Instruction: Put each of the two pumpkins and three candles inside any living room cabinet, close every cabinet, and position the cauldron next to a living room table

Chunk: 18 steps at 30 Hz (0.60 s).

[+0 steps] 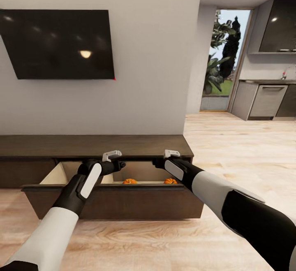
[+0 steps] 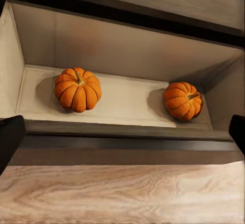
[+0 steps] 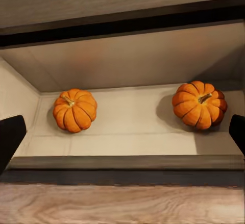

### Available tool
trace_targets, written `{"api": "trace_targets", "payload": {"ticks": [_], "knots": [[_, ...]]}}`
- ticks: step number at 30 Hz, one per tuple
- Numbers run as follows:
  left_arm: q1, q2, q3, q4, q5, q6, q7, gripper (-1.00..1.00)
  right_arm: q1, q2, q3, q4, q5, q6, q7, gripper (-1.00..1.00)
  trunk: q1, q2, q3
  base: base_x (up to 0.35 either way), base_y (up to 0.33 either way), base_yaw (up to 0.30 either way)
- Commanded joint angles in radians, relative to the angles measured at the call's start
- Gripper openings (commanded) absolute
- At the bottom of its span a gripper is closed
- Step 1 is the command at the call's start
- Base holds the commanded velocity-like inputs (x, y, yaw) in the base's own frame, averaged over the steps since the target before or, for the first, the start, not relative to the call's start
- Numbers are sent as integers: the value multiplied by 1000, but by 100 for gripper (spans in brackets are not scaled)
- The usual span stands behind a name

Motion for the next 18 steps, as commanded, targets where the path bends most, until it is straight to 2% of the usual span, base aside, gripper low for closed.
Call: {"api": "trace_targets", "payload": {"ticks": [1, 9, 18], "knots": [[-1, 0, -1, -1, 10, 3, 10, 100, -1, 0, 6, -2, -5, 3, -6, 100, -5, 7, 2, -320, 86, 0], [-1, 0, -3, -1, 10, 3, 10, 100, -1, 0, 6, -2, -5, 3, -6, 100, -35, 63, 27, -320, 78, 0], [-1, -6, -7, 0, 6, 3, 10, 100, -1, -1, 6, -1, -2, -2, -10, 100, -70, 126, 55, -296, 8, 0]]}}
